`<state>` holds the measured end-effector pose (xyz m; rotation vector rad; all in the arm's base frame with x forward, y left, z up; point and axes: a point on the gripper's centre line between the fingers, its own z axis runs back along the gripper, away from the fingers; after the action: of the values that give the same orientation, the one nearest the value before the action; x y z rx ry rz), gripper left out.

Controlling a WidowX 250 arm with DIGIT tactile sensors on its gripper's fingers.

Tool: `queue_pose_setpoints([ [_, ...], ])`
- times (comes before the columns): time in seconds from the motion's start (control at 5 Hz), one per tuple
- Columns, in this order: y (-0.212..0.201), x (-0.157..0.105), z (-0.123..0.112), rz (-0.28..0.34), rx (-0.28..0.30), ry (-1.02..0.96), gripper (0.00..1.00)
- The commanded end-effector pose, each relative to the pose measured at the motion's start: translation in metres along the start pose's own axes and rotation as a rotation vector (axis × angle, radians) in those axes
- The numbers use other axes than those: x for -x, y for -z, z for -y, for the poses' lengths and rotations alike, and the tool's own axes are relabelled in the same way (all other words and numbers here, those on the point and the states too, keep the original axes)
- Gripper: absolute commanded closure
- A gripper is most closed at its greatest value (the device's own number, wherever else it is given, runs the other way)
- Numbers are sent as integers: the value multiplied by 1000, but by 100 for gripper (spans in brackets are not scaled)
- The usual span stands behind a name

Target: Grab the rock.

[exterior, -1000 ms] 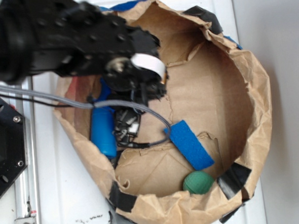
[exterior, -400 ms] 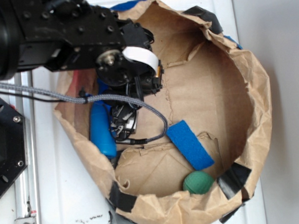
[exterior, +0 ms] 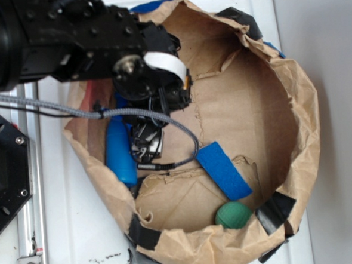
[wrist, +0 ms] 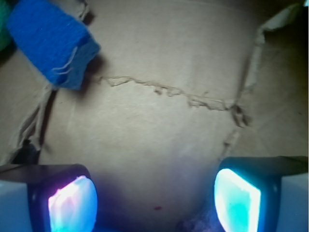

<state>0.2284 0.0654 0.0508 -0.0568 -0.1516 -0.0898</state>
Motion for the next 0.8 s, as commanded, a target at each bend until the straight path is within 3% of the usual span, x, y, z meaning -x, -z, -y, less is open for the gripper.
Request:
queue_pose_setpoints([
  [0.0,-30,-15,0,86,6,-34,0],
  [0.2,-40,-23,1,102,21,-58,0],
  [0.6,-32,-26,-10,75,-46,-127,0],
])
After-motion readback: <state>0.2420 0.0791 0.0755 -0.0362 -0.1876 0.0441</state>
